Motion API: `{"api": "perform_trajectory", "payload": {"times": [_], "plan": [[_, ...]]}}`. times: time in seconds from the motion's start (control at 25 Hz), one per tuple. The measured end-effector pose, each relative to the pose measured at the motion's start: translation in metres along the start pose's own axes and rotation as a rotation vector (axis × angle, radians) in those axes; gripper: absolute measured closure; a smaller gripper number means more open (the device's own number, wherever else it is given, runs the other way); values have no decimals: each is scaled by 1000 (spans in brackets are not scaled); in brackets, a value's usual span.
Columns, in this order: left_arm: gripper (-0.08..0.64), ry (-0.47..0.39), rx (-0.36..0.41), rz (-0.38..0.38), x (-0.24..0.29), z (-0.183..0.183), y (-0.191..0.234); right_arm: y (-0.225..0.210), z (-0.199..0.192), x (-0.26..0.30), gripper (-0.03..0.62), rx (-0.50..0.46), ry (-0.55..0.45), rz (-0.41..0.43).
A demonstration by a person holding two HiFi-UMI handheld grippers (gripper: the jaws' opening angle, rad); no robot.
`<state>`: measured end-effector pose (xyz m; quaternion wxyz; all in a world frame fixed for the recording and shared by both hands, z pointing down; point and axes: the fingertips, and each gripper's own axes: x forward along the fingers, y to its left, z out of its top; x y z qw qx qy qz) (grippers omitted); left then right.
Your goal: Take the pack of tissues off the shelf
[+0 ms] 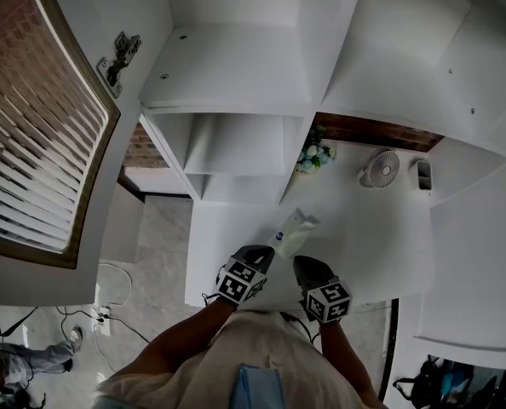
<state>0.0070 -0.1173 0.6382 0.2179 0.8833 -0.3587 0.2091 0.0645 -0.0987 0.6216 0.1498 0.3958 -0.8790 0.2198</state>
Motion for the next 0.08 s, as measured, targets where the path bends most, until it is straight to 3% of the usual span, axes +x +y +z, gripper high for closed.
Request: {"api": "perform_trajectory", "payload": {"times": [0.08], "plan": [[546, 1, -4, -1, 0, 0, 0, -1, 0, 0, 577, -1, 1, -2]]}}
